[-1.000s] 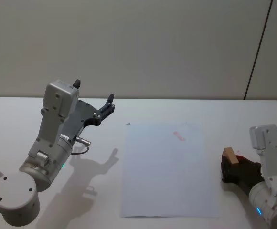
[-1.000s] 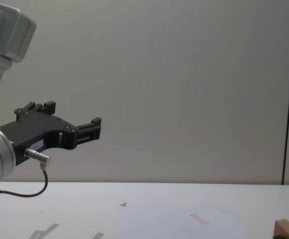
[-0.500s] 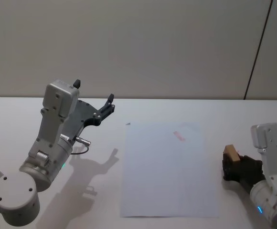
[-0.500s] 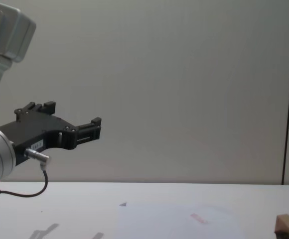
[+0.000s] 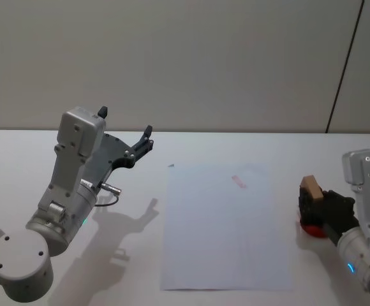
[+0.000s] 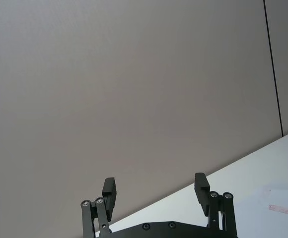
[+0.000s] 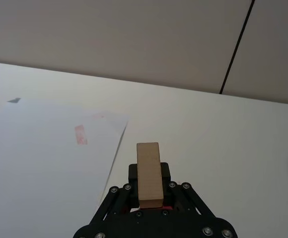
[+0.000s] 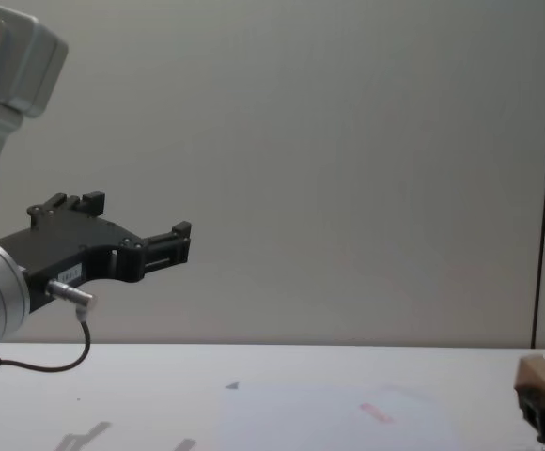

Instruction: Use the one hand to pick up the stamp and affix it onto the A4 paper.

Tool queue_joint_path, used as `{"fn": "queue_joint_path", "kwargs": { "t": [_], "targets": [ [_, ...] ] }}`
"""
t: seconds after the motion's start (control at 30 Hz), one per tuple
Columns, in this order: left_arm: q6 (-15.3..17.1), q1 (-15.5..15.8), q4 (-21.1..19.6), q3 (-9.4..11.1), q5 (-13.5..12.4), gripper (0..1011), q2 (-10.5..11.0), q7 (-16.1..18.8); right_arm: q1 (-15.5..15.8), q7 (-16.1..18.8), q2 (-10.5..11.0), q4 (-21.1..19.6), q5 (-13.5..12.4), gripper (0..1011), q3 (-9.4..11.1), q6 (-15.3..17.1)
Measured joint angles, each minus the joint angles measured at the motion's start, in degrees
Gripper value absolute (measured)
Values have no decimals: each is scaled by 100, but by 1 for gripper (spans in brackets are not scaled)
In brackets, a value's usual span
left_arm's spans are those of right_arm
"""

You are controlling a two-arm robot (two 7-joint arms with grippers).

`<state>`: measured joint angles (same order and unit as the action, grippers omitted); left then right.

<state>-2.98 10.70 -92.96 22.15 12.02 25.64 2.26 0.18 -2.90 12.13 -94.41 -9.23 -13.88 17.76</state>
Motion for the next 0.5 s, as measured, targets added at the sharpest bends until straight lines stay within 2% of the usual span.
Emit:
{"fn": "queue_joint_path", "kwargs": {
  "t": [0.23,0.5],
  "targets": [
    [0,0,0,0,0,1003,0,0,-39,292,-5,-143,17,218,-18,57],
    [0,0,0,0,0,1003,0,0,-106,796,-35,-227,71,218,-102,238]
  ]
}}
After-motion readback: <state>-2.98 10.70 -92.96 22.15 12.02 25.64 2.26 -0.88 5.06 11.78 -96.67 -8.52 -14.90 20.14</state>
